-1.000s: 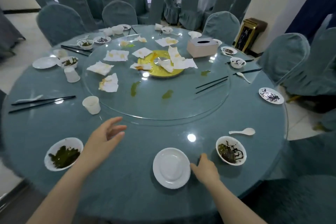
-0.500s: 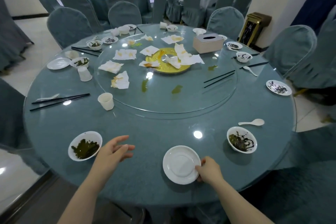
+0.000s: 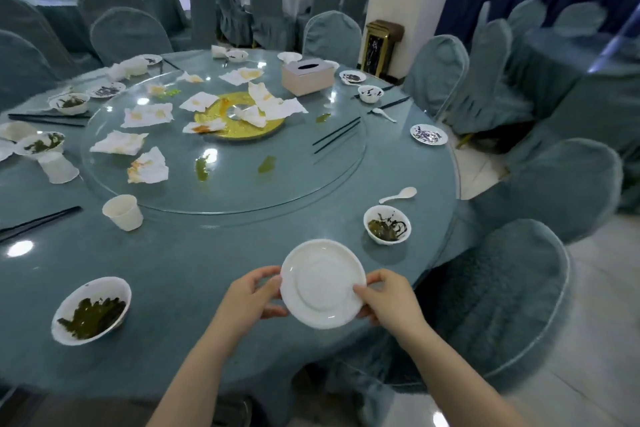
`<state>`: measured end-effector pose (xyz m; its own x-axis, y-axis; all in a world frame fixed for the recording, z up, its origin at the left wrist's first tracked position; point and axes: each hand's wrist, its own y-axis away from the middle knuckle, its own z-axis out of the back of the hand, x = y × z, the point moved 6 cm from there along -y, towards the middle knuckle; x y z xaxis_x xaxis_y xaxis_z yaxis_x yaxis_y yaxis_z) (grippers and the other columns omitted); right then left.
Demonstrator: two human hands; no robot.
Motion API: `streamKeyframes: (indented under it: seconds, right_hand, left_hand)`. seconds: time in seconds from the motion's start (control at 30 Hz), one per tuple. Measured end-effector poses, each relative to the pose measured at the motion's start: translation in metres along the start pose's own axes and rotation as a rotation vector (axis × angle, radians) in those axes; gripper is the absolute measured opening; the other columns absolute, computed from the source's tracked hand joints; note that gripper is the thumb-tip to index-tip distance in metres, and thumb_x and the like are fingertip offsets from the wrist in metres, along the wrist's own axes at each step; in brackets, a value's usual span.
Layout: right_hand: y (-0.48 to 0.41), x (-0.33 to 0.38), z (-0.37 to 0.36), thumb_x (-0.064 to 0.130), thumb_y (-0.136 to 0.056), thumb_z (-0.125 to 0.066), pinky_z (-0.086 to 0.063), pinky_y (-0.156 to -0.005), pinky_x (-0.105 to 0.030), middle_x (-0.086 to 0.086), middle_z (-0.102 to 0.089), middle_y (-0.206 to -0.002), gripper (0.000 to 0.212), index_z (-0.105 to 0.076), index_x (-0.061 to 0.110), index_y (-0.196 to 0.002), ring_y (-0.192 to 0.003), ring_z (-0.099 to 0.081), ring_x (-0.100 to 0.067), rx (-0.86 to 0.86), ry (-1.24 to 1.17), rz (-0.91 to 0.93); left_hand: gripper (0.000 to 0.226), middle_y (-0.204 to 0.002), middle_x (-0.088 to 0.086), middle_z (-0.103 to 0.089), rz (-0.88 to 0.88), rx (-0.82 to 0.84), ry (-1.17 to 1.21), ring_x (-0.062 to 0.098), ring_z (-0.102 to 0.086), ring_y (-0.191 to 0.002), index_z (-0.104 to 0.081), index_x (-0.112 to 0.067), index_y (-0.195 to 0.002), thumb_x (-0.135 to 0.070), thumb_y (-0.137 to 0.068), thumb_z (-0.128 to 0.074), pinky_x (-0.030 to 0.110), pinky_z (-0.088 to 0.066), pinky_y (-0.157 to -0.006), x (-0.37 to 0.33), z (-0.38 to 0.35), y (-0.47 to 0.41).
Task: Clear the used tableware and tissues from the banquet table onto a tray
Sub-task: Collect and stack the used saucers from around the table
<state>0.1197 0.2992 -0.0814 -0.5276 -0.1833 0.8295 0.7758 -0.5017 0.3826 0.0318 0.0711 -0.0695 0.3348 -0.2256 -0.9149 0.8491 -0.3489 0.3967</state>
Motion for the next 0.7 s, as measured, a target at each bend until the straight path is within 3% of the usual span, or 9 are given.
streamKeyframes:
  seconds: [0.23,0.4,0.53,0.7]
  right_hand:
    - [0.011,-0.016,0.100,0.018,-0.088,-0.066,-0.050,-0.046,-0.022,-0.007,-0.072,-0.064,0.009,-0.062,0.012,-0.092,-0.055,-0.069,-0.019,-0.082,-0.151,0.015]
    - [0.015,-0.034,0.208,0.016,-0.095,-0.052,-0.048,-0.046,-0.020,-0.004,-0.072,-0.063,0.013,-0.065,0.012,-0.096,-0.058,-0.070,-0.018,-0.147,-0.211,0.061]
    - [0.020,-0.056,0.307,0.013,-0.092,-0.057,-0.049,-0.048,-0.020,-0.007,-0.072,-0.066,0.011,-0.067,0.009,-0.094,-0.056,-0.068,-0.015,-0.201,-0.194,0.085]
    - [0.018,-0.083,0.411,0.007,-0.089,-0.058,-0.045,-0.047,-0.016,-0.001,-0.069,-0.062,0.012,-0.069,0.011,-0.087,-0.050,-0.059,-0.007,-0.253,-0.187,0.129]
  left_hand:
    - [0.033,-0.088,0.019,-0.072,-0.075,0.230,-0.110,0.034,-0.070,-0.064,-0.050,-0.028,-0.124,-0.009,-0.097,-0.047,0.034,-0.059,-0.069,-0.034,-0.112,-0.003]
    - [0.035,-0.081,0.010,-0.074,-0.146,0.294,-0.090,0.034,-0.070,-0.067,-0.053,-0.038,-0.113,-0.008,-0.098,-0.045,0.029,-0.058,-0.064,-0.064,-0.218,0.001]
    - [0.034,-0.103,0.011,-0.071,-0.205,0.360,-0.026,0.032,-0.071,-0.075,-0.055,-0.024,-0.124,-0.005,-0.097,-0.047,0.033,-0.058,-0.065,-0.087,-0.313,0.007]
    - [0.031,-0.105,0.011,-0.072,-0.211,0.393,0.047,0.034,-0.071,-0.085,-0.057,-0.023,-0.122,-0.007,-0.097,-0.049,0.040,-0.059,-0.070,-0.102,-0.416,-0.001]
